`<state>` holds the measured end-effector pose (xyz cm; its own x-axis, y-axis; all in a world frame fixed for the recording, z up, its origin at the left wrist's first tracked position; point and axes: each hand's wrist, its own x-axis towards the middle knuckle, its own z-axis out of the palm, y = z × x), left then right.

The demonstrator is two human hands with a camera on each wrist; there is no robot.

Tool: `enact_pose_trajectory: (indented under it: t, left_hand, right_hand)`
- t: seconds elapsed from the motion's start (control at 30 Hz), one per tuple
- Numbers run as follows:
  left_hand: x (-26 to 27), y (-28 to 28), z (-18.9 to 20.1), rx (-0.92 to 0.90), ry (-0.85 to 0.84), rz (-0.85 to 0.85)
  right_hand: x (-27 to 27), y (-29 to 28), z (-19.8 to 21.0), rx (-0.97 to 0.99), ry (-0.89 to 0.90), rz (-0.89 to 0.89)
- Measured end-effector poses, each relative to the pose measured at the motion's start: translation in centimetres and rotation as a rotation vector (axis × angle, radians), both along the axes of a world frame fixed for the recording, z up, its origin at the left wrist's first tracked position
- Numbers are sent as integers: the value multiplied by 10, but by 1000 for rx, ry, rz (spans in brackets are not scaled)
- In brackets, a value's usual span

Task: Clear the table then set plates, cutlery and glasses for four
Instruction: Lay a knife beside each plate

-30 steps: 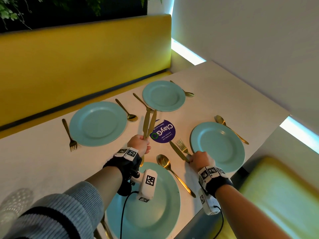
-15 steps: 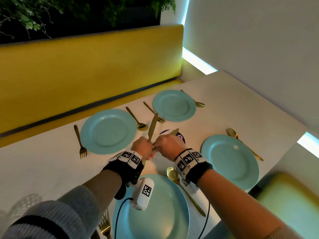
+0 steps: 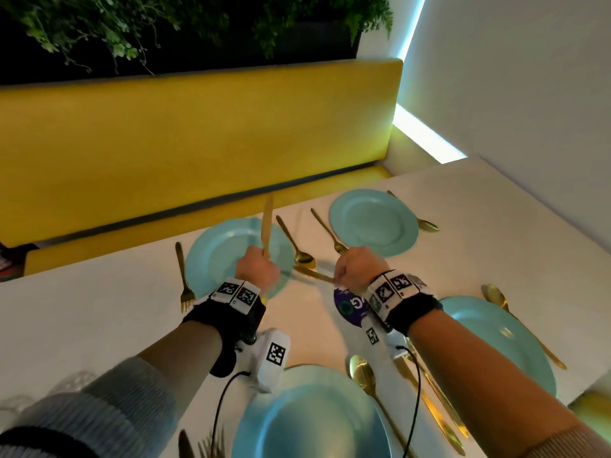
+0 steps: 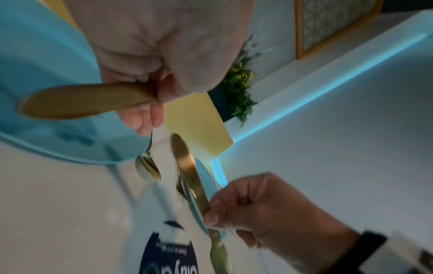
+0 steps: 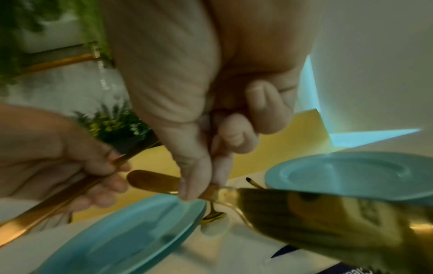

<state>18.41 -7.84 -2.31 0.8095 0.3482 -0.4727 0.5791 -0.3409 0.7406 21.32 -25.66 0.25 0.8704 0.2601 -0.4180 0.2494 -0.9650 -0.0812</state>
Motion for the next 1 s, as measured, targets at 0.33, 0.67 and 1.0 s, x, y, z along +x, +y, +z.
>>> enact_pose_trajectory:
  t: [0.33,0.67,1.0]
  left_hand:
    - [20,29,2,-185,-118,161]
    - [21,46,-18,-161,-78,153]
    - [25,46,-29,-104,-71,115]
  right_hand:
    - [76,19,-31,329,36,-572]
    - [83,36,-51,183,-25,-436]
    - [105,38,-69,236,-48,-504]
